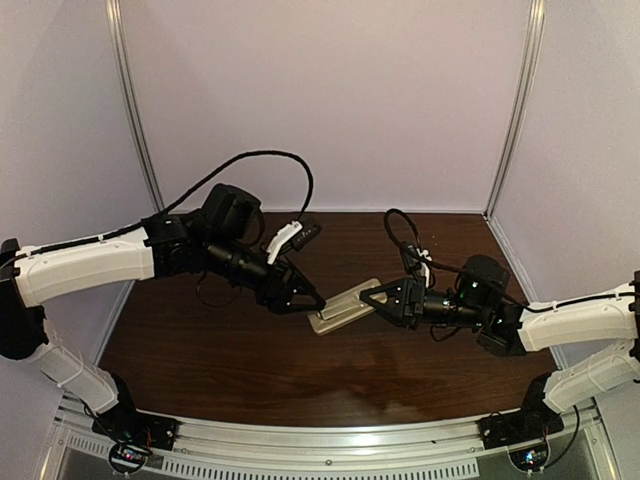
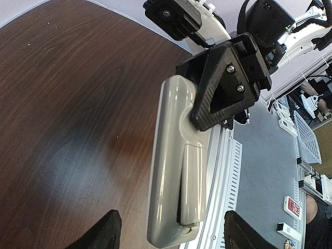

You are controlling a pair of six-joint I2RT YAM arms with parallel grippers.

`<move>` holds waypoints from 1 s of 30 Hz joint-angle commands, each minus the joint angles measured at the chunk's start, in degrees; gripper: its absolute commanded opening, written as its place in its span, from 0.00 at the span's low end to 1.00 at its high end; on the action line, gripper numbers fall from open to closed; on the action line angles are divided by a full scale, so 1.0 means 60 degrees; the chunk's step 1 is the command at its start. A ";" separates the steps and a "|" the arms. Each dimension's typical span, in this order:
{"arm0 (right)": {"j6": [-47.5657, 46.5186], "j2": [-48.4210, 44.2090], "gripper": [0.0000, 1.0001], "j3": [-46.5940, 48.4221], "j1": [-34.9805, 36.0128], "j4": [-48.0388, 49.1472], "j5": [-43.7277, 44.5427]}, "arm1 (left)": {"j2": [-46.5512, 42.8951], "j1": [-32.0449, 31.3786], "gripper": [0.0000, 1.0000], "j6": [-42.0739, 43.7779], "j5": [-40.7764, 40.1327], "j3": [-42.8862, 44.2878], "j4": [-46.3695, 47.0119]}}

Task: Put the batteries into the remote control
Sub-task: Press the battery cover on the remote control without the battery cover.

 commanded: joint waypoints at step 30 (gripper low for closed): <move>0.0564 0.0343 0.00 0.0200 -0.0053 0.1818 -0.0611 | 0.0894 -0.0081 0.40 0.0430 -0.0121 0.0283 -0.0377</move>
